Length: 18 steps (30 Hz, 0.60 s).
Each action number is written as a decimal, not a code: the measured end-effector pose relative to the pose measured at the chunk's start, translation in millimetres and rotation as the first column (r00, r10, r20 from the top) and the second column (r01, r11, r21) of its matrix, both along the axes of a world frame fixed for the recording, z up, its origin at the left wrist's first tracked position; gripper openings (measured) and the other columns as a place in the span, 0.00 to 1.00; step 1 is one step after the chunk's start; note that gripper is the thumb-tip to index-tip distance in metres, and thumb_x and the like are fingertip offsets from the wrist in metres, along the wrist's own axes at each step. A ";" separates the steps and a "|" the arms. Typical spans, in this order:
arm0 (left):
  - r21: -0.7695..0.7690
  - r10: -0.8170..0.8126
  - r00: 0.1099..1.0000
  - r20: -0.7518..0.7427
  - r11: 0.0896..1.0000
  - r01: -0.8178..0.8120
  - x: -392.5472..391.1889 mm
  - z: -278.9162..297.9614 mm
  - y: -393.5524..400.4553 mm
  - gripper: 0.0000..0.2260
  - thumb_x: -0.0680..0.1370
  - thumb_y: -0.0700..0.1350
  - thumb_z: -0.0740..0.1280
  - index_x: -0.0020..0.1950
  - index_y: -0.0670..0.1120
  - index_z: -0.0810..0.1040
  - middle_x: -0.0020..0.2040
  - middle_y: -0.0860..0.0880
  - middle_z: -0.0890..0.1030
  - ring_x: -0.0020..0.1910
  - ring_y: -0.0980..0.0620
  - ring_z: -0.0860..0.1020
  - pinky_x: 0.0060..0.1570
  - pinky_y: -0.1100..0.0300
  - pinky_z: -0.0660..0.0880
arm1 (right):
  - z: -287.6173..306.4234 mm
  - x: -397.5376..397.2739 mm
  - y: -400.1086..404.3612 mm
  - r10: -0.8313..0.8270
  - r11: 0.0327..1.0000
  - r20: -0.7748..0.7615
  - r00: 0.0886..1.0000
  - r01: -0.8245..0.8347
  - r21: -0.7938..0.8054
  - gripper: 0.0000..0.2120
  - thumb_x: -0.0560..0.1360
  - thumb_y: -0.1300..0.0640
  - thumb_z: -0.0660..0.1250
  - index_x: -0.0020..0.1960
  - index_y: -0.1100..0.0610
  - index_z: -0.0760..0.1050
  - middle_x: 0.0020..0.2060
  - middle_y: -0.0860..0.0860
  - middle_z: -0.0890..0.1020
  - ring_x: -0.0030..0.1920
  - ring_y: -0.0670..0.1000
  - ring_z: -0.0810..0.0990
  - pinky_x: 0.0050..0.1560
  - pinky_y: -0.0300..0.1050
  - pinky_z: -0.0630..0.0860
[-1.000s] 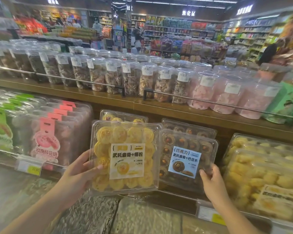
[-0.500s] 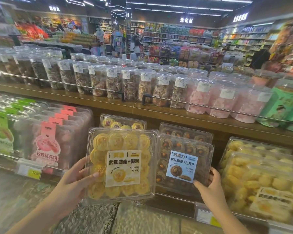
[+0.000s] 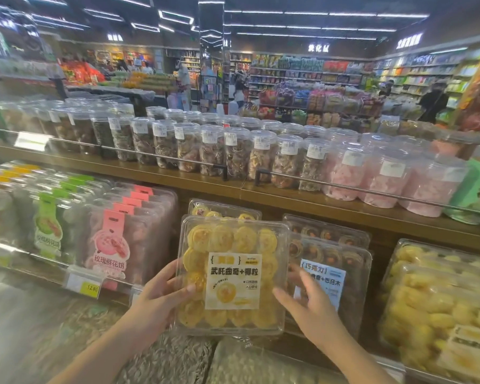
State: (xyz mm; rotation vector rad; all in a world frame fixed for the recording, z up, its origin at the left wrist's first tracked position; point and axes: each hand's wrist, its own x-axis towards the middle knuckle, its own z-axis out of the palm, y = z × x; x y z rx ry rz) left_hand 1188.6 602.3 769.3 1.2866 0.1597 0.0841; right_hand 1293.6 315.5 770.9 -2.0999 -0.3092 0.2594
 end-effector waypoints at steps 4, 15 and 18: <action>0.032 -0.018 1.000 -0.002 0.999 0.018 8.3 -6.0 18.7 0.19 0.79 0.33 0.65 0.69 0.47 0.77 0.60 0.35 0.83 0.58 0.34 0.83 0.46 0.44 0.84 | 5.5 -3.3 44.3 0.064 0.998 -0.100 0.993 -0.064 0.001 0.28 0.76 0.40 0.70 0.72 0.44 0.65 0.62 0.33 0.72 0.66 0.41 0.70 0.60 0.33 0.69; 0.526 0.041 0.997 0.068 0.848 -0.071 116.2 -47.7 86.4 0.20 0.79 0.29 0.67 0.67 0.46 0.77 0.56 0.48 0.86 0.53 0.46 0.85 0.54 0.48 0.82 | -26.9 27.3 134.0 -0.321 0.946 -0.170 0.932 0.325 -0.008 0.27 0.82 0.57 0.64 0.78 0.52 0.59 0.71 0.50 0.74 0.71 0.52 0.73 0.72 0.49 0.67; 0.538 0.061 0.998 0.028 0.840 -0.066 130.3 -68.7 96.0 0.20 0.79 0.34 0.69 0.68 0.52 0.77 0.57 0.52 0.86 0.55 0.51 0.85 0.58 0.45 0.81 | -37.9 34.4 146.2 -0.391 0.920 -0.147 0.908 0.388 -0.054 0.27 0.83 0.56 0.63 0.78 0.52 0.57 0.71 0.50 0.74 0.70 0.52 0.74 0.70 0.47 0.68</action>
